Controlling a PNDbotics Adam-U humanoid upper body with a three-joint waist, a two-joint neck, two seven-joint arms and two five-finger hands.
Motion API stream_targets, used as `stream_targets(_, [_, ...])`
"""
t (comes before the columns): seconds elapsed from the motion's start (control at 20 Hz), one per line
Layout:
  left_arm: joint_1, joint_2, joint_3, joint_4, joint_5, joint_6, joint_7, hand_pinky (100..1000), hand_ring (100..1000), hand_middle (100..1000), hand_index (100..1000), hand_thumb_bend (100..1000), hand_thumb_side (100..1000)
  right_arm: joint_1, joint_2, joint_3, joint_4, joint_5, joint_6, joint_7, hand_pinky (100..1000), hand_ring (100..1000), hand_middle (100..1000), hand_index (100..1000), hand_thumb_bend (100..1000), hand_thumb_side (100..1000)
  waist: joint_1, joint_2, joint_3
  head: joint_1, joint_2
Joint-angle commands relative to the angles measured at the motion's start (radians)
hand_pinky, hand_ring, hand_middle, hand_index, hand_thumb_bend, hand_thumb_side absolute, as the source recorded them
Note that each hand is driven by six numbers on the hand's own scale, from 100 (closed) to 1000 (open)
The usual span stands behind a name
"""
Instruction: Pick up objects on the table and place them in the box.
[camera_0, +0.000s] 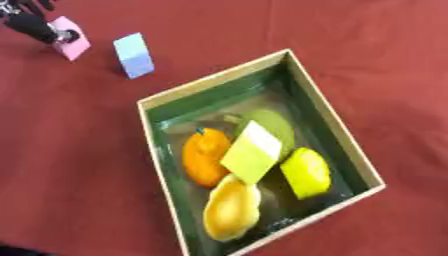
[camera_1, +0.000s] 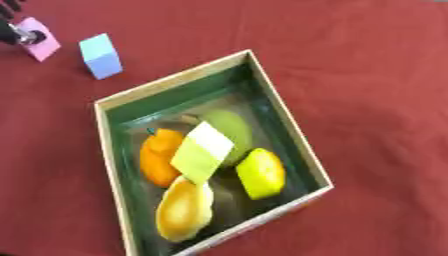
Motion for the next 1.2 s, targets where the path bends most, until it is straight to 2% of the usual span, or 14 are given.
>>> stream_targets(0.05, [-0.017, 0.042, 0.02, -0.01, -0.002, 0.012, 0.011, 832, 780, 755, 878, 492, 178, -0.002, -0.015, -0.012, -0.015, 0.008, 0.0, -0.003, 840, 802, 691, 832, 100, 774, 0.005, -0.027, 0.0, 0.0, -0.009])
stream_targets(0.65, [-0.025, 0.028, 0.024, 0.037, -0.04, 0.045, 0.012, 849, 802, 776, 867, 548, 301, -0.004, -0.01, -0.015, -0.015, 0.006, -0.001, -0.006, 840, 802, 691, 832, 100, 775, 0.0, -0.02, -0.002, 0.008, -0.018])
stream_targets(1.2, [-0.032, 0.012, 0.014, 0.083, -0.091, 0.046, -0.016, 847, 802, 769, 859, 555, 285, -0.008, -0.008, -0.016, -0.015, 0.003, -0.002, -0.011, 840, 802, 689, 832, 100, 776, 0.002, -0.01, -0.01, 0.01, -0.025])
